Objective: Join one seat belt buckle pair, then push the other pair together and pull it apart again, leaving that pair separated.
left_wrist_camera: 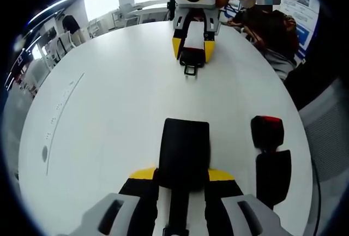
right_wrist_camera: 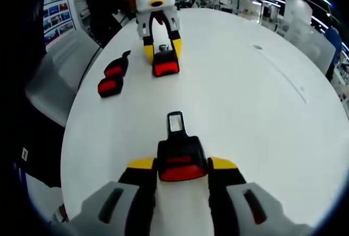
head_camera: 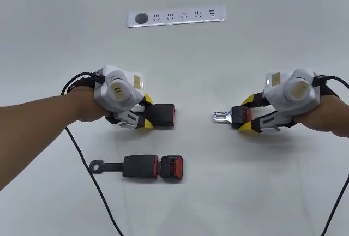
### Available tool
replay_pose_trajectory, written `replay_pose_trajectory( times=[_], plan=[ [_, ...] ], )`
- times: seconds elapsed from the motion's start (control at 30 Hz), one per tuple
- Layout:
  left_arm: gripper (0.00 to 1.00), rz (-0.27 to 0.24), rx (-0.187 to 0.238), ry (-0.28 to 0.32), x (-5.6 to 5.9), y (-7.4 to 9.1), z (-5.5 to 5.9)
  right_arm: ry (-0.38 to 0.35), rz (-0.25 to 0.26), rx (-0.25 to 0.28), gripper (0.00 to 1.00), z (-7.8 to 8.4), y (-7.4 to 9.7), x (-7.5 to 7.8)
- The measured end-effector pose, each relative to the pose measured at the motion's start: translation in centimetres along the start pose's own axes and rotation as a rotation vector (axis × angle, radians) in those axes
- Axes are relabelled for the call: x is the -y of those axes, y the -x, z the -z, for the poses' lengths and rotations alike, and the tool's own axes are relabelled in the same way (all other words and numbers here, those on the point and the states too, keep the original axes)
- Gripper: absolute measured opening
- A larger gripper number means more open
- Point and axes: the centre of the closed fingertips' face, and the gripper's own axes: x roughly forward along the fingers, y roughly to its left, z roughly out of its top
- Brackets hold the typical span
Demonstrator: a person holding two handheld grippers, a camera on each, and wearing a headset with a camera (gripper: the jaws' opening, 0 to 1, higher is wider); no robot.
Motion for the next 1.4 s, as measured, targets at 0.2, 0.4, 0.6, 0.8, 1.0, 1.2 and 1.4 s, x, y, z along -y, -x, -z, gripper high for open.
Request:
replay_pose_trajectory(
  times=[0.2,0.4,0.6,0.8,1.0,1.2,1.4],
  plan=[
    [0.60,-0.061,0.120,0.130,0.3,1.0,-2.3,0.030,0.092,0.026,0.62,-0.3,1.1,0.5],
    [0.75,-0.112,0.208,0.252,0.8,3.4,-3.5,-0.132,0.261,0.174,0.70,-1.9,3.0,1.7],
    [0.90,-0.202,0.293,0.406,0.7,5.6,-4.0,-0.232,0.400,0.249,0.80,-2.9,4.3,1.3],
    [0.97,-0.301,0.367,0.523,1.3,7.7,-3.9,-0.395,0.499,0.392,0.83,-4.0,5.8,1.2],
    [1.00,-0.364,0.429,0.594,2.6,9.4,-3.6,-0.381,0.550,0.395,0.88,-4.6,6.5,-0.5],
    [1.00,-0.434,0.502,0.653,4.1,11.5,-2.7,-0.380,0.553,0.439,0.89,-5.8,7.1,-2.2],
    [1.00,-0.439,0.522,0.663,7.1,12.5,-0.9,-0.350,0.548,0.482,0.92,-7.3,7.7,-4.9]
  ],
)
